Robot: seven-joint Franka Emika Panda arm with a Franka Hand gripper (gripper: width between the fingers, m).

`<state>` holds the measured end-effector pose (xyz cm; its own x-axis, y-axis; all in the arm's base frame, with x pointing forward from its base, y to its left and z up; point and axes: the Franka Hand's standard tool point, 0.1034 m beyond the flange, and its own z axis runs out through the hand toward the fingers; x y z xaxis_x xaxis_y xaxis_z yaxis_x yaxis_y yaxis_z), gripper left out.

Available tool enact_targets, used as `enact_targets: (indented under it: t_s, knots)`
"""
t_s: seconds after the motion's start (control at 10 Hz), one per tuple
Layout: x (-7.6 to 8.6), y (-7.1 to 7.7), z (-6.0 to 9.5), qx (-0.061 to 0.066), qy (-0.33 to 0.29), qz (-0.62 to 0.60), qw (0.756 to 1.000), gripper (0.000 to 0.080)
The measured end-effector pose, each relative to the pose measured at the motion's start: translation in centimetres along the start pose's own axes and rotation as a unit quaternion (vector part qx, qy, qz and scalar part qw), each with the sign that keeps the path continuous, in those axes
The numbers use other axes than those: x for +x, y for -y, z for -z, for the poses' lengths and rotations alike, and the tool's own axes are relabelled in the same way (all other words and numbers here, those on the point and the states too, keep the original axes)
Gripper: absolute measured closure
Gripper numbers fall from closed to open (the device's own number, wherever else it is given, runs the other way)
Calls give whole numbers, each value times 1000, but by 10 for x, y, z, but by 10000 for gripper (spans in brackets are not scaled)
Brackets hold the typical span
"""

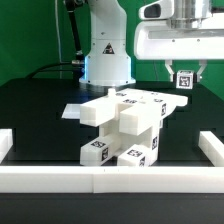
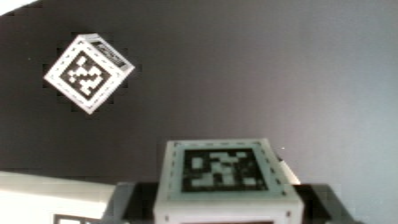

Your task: Assemble chair

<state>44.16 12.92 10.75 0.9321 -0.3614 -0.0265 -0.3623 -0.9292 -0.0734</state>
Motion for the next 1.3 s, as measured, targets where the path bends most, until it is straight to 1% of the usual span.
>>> enact_targets:
  t_s: [0.1, 0.2, 0.3, 0.4, 0.5, 0.7, 1.0, 1.1, 1.2, 1.3]
  knots:
    - [2, -1, 1, 0, -1, 0, 1000, 520]
    - [18, -5, 7, 3, -3, 28, 1000, 520]
    - [40, -7, 18, 7, -8, 36, 999, 520]
    - [56, -9, 23, 9, -17, 43, 999, 520]
    - [67, -10, 27, 10, -21, 47, 999, 520]
    - [65, -10, 25, 10, -21, 47, 999, 520]
    - [67, -12, 25, 9, -21, 50, 998, 520]
    - [83, -16, 27, 7, -28, 76, 997, 520]
    - [104, -21, 29, 5, -36, 91, 995, 520]
    - [119, -25, 30, 2, -40, 101, 994, 520]
